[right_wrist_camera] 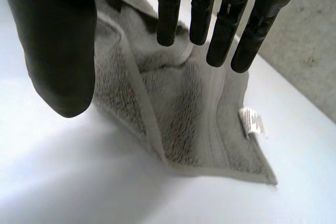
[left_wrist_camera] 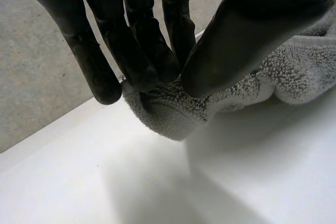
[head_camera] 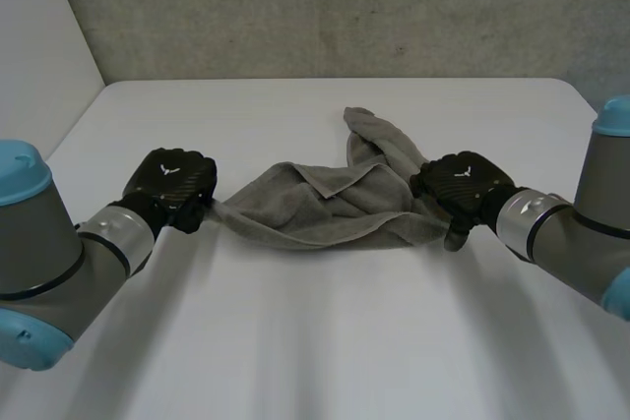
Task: Fold the towel.
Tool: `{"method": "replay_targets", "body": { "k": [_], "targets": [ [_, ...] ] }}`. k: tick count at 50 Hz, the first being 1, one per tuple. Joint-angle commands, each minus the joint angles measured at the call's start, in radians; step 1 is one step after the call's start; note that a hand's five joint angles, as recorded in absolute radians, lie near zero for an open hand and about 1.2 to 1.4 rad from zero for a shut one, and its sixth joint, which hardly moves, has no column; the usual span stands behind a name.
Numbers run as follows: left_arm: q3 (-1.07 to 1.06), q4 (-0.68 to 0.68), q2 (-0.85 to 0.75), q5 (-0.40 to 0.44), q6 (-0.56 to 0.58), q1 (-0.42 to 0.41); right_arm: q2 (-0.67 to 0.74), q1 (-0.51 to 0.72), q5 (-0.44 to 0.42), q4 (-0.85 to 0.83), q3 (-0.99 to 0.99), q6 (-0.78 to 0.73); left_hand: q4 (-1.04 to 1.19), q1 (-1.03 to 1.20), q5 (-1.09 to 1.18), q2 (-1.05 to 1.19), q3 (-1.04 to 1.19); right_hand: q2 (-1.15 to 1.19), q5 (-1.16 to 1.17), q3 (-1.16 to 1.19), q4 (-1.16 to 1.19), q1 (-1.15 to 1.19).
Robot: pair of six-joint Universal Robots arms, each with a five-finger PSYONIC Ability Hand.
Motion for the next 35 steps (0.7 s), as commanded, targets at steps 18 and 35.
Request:
{"method": "replay_targets", "body": {
  "k": [18,35],
  "targets": [
    [-0.004,-0.006,0.086,0.001,-0.037,0.111,0.198,0.008,0.033,0.002,-0.149,0.268,0.033,0.112,0.082,0.046,0.056,0.294,0.271,0.287,0.287,0.280],
    [0.010,-0.011,0.105,0.007,-0.163,0.124,0.249,0.023,0.063,-0.021,-0.168,0.359,0.033,0.112,0.082,0.046,0.056,0.297,0.275,0.290,0.290,0.284]
  ]
}}
